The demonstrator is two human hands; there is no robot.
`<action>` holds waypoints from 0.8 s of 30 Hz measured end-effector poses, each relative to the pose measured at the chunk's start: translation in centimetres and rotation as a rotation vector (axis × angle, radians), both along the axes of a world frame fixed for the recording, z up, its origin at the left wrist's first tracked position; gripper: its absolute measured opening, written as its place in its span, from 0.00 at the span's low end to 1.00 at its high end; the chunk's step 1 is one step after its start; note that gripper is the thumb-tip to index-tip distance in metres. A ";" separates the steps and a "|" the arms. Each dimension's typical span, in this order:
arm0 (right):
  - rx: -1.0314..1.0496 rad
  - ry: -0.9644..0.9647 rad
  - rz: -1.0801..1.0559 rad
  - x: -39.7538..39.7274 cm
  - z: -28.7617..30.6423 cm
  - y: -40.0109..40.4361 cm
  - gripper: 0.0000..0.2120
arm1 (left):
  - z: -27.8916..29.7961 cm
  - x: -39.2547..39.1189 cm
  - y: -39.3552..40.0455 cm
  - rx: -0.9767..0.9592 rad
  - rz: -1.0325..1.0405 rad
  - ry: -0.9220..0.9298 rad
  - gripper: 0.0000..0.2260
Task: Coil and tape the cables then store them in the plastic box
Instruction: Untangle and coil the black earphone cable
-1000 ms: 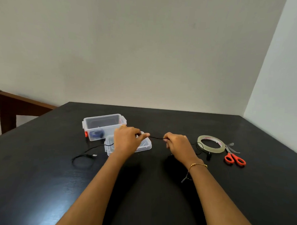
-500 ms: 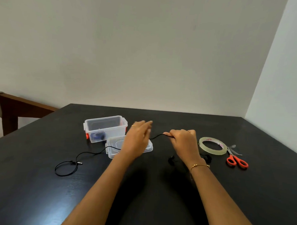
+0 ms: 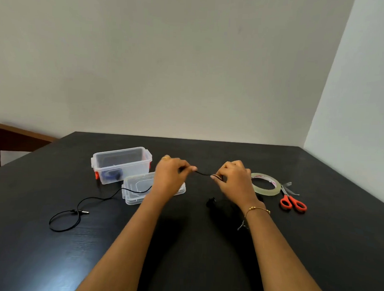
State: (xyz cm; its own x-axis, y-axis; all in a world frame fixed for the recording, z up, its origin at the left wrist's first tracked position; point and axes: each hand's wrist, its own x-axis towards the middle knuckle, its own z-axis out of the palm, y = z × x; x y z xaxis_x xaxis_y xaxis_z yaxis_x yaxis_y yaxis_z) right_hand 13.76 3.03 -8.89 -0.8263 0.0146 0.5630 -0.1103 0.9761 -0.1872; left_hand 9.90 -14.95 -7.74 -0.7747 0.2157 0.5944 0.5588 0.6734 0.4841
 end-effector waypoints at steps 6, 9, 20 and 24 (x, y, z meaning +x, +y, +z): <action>-0.250 0.005 0.038 -0.1 -0.4 1.3 0.13 | 0.0 -0.9 -2.9 0.263 0.333 0.053 0.14; -0.413 0.039 0.099 0.2 0.1 0.3 0.12 | -0.7 -0.6 -2.8 0.056 0.442 -0.014 0.15; -0.100 0.205 0.190 0.8 1.2 -2.3 0.11 | 0.5 2.6 1.5 0.079 -0.164 0.187 0.18; -0.098 0.205 0.267 0.9 1.3 -2.9 0.10 | 0.8 2.8 1.4 0.060 -0.121 0.100 0.17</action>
